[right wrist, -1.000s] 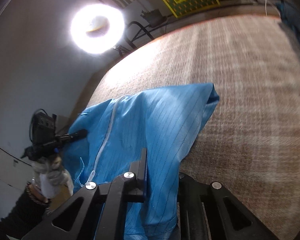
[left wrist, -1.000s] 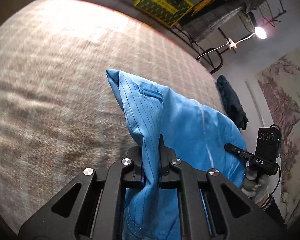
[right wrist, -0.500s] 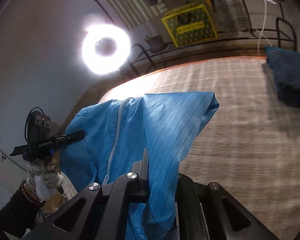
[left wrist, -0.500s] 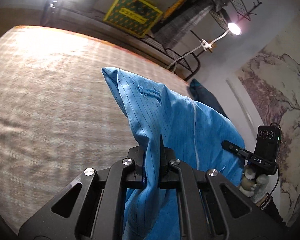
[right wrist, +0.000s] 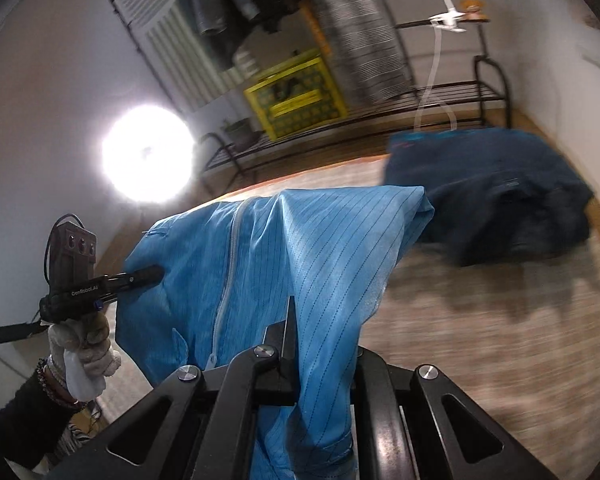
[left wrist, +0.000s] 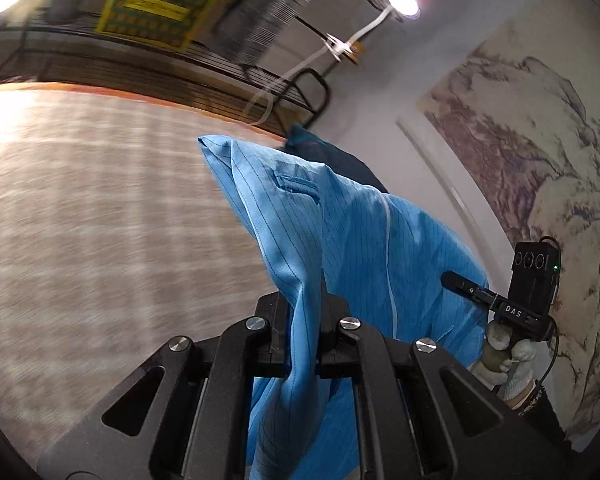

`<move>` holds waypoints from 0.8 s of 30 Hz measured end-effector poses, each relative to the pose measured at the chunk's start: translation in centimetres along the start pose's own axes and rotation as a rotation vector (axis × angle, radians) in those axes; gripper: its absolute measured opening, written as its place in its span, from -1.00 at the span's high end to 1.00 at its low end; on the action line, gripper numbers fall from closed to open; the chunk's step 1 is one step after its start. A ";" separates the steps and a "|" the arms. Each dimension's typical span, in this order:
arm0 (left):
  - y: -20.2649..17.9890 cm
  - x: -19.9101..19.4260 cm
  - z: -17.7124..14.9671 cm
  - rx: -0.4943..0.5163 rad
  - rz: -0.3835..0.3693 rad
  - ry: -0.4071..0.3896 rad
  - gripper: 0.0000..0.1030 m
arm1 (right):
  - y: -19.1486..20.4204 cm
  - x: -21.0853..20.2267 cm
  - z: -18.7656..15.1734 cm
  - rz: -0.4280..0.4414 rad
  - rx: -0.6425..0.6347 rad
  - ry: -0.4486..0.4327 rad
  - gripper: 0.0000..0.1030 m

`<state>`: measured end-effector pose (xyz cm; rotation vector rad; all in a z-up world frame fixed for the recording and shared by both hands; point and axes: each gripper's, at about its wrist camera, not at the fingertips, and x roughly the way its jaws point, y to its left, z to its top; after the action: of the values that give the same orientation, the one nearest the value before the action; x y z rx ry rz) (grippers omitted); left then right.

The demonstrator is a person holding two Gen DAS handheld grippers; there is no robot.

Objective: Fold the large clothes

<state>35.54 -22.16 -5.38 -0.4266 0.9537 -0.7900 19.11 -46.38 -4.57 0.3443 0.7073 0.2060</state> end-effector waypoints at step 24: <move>-11.1 21.3 16.1 0.164 -0.069 -0.073 0.92 | -16.1 -3.4 17.4 -0.290 -0.086 -0.184 0.95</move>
<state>51.89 -45.69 -1.60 -0.3445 0.8027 -0.9028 29.27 -66.36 3.67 0.1729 0.5565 -0.0700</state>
